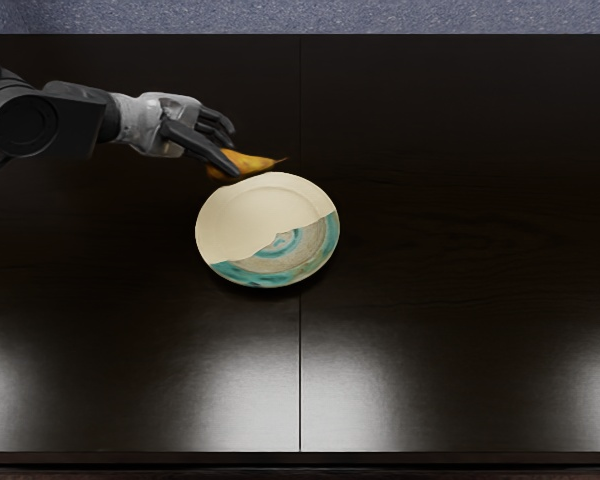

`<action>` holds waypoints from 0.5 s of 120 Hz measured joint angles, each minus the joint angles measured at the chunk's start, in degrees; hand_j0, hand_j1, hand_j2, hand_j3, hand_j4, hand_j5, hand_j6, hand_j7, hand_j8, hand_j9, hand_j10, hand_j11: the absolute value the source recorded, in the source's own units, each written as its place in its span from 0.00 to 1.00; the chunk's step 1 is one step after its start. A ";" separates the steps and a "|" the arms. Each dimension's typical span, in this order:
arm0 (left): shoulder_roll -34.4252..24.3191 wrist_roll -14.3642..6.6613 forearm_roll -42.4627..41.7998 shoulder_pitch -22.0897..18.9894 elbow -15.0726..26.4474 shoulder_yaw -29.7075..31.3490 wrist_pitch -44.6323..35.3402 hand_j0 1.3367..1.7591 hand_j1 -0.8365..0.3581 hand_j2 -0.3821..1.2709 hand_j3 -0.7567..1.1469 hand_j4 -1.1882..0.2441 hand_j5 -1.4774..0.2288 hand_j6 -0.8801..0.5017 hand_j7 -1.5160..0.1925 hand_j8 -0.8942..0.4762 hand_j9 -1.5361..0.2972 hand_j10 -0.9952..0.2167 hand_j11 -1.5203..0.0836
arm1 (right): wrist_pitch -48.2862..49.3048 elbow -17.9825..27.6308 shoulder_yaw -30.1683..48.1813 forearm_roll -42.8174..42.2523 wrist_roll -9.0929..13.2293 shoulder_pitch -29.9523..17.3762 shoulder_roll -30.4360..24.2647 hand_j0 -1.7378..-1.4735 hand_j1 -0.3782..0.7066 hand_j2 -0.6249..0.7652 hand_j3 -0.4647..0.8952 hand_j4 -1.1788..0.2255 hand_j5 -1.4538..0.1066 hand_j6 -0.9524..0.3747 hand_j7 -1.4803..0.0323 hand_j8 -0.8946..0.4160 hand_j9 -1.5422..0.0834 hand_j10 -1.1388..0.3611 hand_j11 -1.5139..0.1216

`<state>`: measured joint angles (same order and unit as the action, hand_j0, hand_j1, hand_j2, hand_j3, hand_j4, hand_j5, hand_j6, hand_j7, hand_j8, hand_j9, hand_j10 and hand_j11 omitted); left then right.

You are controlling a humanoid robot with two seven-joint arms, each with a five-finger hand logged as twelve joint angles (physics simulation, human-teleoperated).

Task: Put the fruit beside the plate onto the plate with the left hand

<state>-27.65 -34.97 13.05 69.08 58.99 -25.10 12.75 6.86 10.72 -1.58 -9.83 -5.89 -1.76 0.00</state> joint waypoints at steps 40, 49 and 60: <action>5.33 -0.03 0.43 -1.69 -5.22 0.28 -0.67 0.76 0.76 0.35 0.40 0.60 0.62 0.41 0.64 0.48 0.61 0.59 0.68 | 0.00 0.00 0.00 -0.01 0.00 0.00 0.00 0.30 0.04 0.45 0.34 0.83 0.92 0.71 0.97 0.68 0.94 0.75 0.92; 4.62 -0.03 -0.06 -1.93 -5.55 0.02 -0.42 0.76 0.83 0.31 0.40 0.67 0.70 0.48 0.72 0.53 0.68 0.66 0.76 | 0.00 0.00 0.00 -0.01 0.00 0.00 0.00 0.30 0.04 0.45 0.34 0.83 0.92 0.71 0.97 0.68 0.94 0.75 0.92; -3.92 -0.03 -5.55 -6.09 -5.57 -2.69 5.04 0.76 0.89 0.28 0.40 0.73 0.76 0.53 0.78 0.57 0.73 0.71 0.83 | 0.00 0.00 -0.01 -0.01 0.00 0.00 0.00 0.30 0.04 0.45 0.34 0.83 0.92 0.71 0.97 0.67 0.94 0.75 0.92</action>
<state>-31.58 -35.00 7.50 62.99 53.42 -27.79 17.80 6.86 10.72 -1.59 -9.84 -5.89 -1.76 0.00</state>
